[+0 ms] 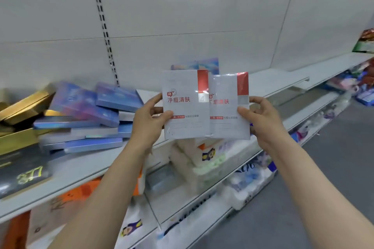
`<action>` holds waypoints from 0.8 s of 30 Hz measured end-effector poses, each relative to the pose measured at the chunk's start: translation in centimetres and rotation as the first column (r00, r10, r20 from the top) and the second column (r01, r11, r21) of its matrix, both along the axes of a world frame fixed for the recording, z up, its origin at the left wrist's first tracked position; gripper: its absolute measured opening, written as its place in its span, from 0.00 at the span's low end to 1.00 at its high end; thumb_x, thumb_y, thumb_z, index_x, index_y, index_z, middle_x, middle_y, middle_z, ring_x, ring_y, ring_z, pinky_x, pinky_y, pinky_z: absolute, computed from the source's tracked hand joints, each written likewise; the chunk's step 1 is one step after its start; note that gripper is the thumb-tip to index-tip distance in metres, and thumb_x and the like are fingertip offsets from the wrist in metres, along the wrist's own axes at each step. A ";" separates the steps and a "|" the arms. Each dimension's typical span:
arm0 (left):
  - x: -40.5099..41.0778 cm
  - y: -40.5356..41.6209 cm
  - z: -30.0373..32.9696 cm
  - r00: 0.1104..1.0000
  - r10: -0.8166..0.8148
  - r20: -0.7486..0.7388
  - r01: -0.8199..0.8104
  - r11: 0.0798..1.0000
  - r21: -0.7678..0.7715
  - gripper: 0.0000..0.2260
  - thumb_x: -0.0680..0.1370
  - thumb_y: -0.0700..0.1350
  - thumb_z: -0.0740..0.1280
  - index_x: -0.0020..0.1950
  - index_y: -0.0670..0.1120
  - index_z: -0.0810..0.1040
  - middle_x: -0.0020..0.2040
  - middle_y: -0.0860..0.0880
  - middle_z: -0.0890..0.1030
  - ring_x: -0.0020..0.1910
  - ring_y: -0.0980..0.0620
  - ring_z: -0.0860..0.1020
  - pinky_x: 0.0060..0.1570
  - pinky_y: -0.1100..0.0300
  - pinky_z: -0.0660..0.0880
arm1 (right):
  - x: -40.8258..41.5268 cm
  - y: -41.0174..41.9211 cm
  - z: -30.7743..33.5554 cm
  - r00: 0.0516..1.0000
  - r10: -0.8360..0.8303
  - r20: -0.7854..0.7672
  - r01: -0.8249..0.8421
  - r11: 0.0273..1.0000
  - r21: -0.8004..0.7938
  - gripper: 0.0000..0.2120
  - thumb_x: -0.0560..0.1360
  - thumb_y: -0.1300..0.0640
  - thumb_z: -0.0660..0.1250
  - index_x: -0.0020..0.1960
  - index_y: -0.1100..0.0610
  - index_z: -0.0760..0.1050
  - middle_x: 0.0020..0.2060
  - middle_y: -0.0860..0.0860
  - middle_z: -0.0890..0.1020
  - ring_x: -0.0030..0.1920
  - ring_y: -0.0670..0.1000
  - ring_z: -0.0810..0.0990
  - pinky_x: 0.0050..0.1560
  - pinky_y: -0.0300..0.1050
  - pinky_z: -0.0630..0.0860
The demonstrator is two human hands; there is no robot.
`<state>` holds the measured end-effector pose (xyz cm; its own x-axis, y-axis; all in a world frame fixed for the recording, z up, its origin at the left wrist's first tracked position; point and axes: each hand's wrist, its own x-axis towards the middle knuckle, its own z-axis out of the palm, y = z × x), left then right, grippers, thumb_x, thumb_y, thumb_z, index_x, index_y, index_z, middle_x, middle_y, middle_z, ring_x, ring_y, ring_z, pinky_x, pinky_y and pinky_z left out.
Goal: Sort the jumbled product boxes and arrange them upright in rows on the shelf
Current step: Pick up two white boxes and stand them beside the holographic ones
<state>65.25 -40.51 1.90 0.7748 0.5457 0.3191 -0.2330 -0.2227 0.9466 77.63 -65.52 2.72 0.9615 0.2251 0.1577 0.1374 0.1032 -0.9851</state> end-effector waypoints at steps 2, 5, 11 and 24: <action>4.5 -1.7 -0.3 1.000 -0.021 0.007 0.021 1.000 -0.004 0.24 0.74 0.37 0.71 0.59 0.65 0.76 0.45 0.55 0.84 0.46 0.57 0.83 0.41 0.59 0.81 | 3.7 -1.9 -0.4 1.000 -0.024 0.002 0.024 1.000 -0.001 0.15 0.75 0.62 0.72 0.59 0.53 0.73 0.45 0.55 0.85 0.44 0.55 0.86 0.38 0.55 0.83; 11.8 -3.9 -0.8 0.999 -0.049 0.018 0.049 0.999 -0.016 0.24 0.74 0.37 0.71 0.53 0.69 0.76 0.45 0.56 0.84 0.47 0.56 0.83 0.41 0.60 0.81 | 10.0 -4.1 -0.8 0.998 -0.066 0.005 0.066 0.998 -0.008 0.15 0.75 0.63 0.72 0.59 0.54 0.73 0.43 0.53 0.86 0.43 0.55 0.86 0.37 0.53 0.82; 25.8 -7.4 -0.7 0.999 -0.040 0.000 0.040 0.998 -0.054 0.23 0.74 0.38 0.71 0.57 0.65 0.75 0.47 0.53 0.84 0.47 0.56 0.83 0.40 0.61 0.80 | 23.6 -7.4 0.5 0.999 -0.045 -0.012 0.043 0.995 -0.093 0.14 0.74 0.60 0.73 0.57 0.51 0.74 0.41 0.51 0.87 0.44 0.57 0.87 0.43 0.55 0.83; 41.4 -10.1 -1.1 0.961 0.241 -0.133 -0.247 0.968 -0.030 0.17 0.75 0.40 0.72 0.52 0.60 0.73 0.47 0.54 0.84 0.46 0.55 0.83 0.41 0.60 0.79 | 47.2 -7.1 -1.2 0.973 0.229 -0.042 -0.233 0.961 -0.149 0.15 0.75 0.58 0.73 0.58 0.50 0.73 0.44 0.50 0.87 0.45 0.51 0.86 0.47 0.50 0.82</action>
<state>106.69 -50.63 0.79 0.6486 0.7352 0.1967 -0.0537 -0.2136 0.9754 124.88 -72.64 1.54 0.8837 0.4609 0.0818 0.1035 -0.0219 -0.9944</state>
